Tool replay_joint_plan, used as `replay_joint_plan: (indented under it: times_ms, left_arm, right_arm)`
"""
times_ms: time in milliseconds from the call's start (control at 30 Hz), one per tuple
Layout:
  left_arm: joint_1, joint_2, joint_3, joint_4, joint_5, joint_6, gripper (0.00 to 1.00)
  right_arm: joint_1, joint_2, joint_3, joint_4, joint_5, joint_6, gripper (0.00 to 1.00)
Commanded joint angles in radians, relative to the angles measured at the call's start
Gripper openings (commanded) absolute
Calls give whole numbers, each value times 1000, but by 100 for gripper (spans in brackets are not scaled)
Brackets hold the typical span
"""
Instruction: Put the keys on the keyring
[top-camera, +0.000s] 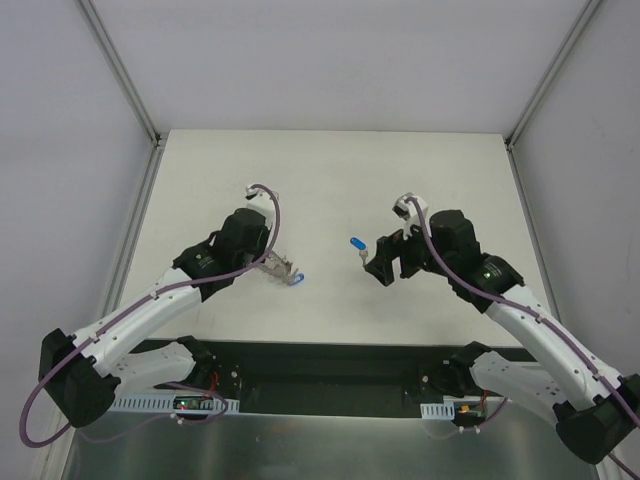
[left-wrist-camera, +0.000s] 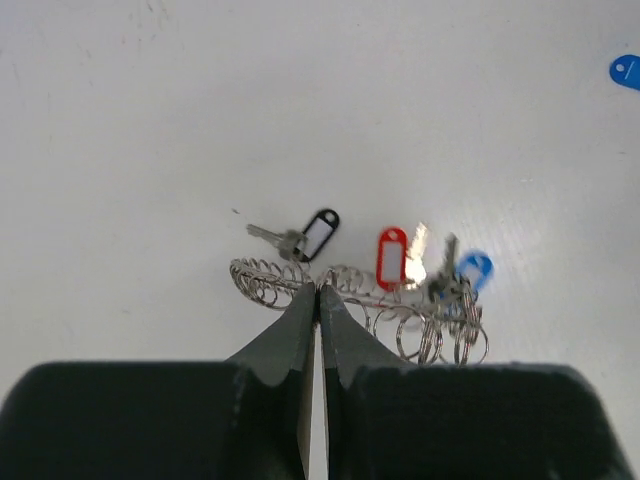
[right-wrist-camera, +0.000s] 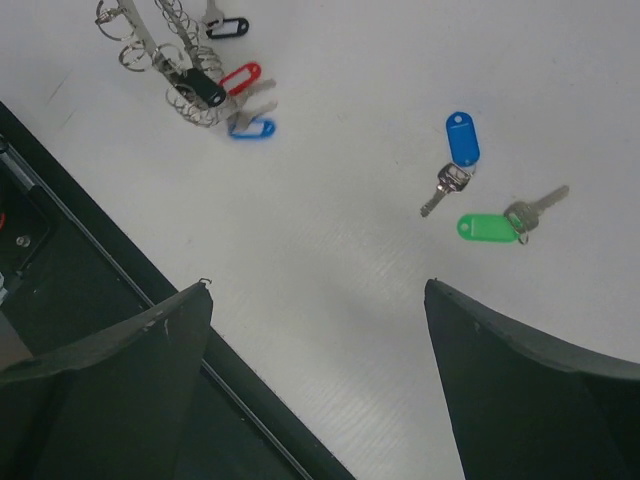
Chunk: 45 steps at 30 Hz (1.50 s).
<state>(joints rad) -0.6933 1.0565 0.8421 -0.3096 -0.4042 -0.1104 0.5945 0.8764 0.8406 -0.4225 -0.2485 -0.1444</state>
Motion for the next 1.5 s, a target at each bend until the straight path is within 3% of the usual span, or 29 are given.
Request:
replay_joint_plan:
  times_ms: [0,167,433,700,1000,1167,1467]
  left_arm:
    - [11,-27,9,-70,-39,149,0]
    - [11,-82,-47,-51,-23,66,0]
    - [15,-314,-238,292,156,44,0]
    - [47,-484,-382,515,367,49,0]
    - [175,-461,-433,705,749,-55,0]
    - [181,-443,-419,627,686,15,0]
    - [181,-391,-399,673,778,-18,0]
  right_arm:
    - [59,70,87,100,-8,-24,90]
    - [112,134,118,140,6,-29,90]
    - [157,196,114,318,-120,28,90]
    - [162,243,78,547,-238,118,86]
    - [159,343,63,695,-299,114,69]
    - [157,417,66,717,-261,140,63]
    - [251,601,89,870,-222,268,61]
